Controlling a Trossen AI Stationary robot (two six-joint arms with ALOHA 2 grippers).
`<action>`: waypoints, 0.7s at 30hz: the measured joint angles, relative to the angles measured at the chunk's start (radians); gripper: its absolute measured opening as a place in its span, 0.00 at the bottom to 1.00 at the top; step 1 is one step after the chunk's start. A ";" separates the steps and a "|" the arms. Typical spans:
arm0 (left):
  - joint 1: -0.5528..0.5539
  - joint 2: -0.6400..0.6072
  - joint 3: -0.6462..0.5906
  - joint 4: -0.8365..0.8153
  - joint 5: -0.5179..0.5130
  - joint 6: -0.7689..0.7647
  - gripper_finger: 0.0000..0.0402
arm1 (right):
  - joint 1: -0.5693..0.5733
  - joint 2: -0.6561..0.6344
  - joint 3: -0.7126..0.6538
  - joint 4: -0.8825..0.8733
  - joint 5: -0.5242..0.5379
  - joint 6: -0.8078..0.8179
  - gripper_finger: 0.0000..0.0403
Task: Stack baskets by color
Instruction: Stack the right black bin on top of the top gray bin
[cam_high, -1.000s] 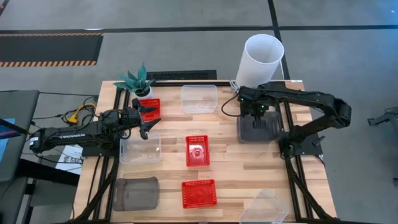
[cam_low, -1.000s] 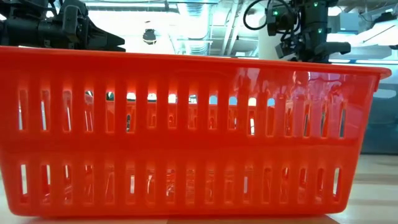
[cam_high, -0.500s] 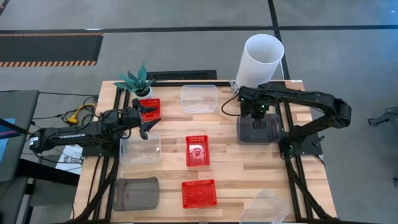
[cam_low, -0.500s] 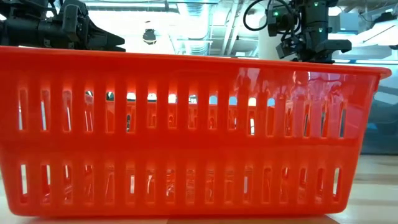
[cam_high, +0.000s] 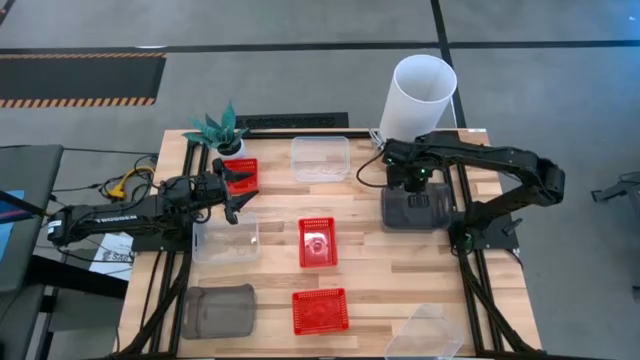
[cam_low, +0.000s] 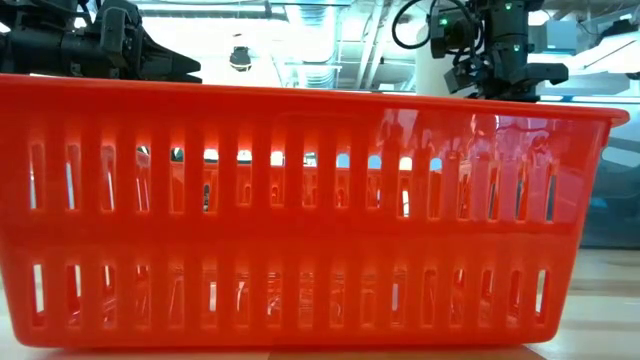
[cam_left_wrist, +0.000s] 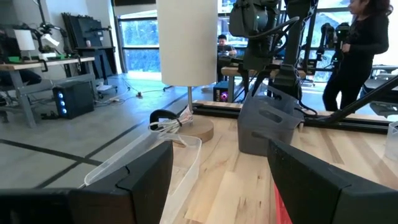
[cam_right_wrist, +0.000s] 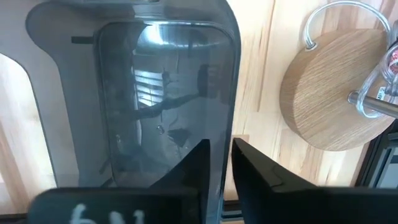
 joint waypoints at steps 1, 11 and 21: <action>0.000 0.000 0.000 0.000 0.000 0.000 0.63 | 0.000 0.000 0.000 -0.001 0.000 -0.001 0.15; 0.000 0.000 0.000 0.000 0.002 -0.005 0.63 | -0.002 0.000 0.001 -0.010 -0.055 -0.026 0.06; 0.000 0.000 0.000 0.000 0.008 -0.007 0.63 | -0.002 0.000 0.001 -0.002 -0.096 0.026 0.12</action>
